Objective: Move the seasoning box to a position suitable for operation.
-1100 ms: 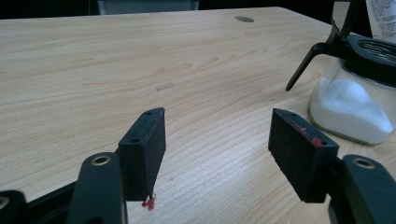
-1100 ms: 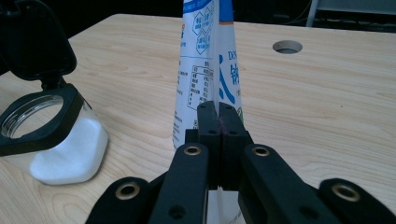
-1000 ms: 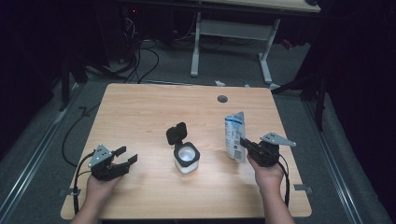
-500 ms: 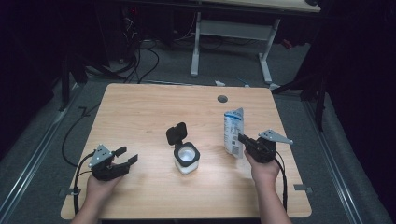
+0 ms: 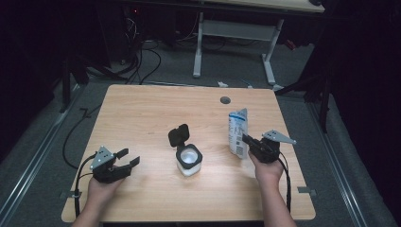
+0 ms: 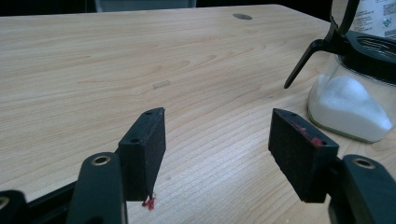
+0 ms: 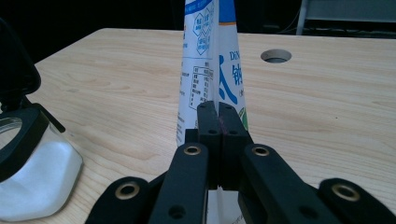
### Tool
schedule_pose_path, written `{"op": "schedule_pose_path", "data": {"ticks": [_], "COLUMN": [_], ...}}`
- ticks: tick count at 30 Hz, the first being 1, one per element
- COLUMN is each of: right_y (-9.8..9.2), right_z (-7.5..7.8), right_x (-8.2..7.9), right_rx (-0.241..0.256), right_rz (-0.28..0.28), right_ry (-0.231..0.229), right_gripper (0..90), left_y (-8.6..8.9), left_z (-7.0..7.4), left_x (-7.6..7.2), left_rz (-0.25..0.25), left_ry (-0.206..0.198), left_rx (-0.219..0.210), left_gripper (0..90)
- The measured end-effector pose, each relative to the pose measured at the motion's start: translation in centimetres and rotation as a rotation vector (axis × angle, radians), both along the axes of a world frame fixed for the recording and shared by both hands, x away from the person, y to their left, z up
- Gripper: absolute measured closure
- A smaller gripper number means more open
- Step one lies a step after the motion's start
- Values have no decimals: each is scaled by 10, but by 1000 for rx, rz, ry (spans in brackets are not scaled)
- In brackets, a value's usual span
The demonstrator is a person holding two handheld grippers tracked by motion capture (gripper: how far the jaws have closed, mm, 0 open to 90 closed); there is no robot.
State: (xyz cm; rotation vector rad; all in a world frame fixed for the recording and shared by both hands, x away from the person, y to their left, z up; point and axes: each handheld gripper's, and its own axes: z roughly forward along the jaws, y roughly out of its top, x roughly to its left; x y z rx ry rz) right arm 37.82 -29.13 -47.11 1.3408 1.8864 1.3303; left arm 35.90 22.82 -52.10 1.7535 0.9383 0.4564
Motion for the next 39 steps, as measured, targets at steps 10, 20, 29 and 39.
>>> {"op": "schedule_pose_path", "data": {"ticks": [10,20,29,39], "right_y": [-1,-7,-9,-7], "right_z": [-2,-7,-10,-11], "right_x": [-4,-13,-19,-24], "right_rx": [-20,-33,-36,-57], "right_rz": [-9,-11,-14,-11], "right_ry": [0,1,8,12], "right_gripper": [896,893,890,873], "left_y": [0,0,0,-1], "left_z": [0,0,0,0], "left_x": [0,0,0,0], "left_rz": [0,-2,-2,-4], "left_ry": [-2,-1,1,2], "left_rx": [-3,-1,-1,-2], "left_gripper": [370,370,369,369]}}
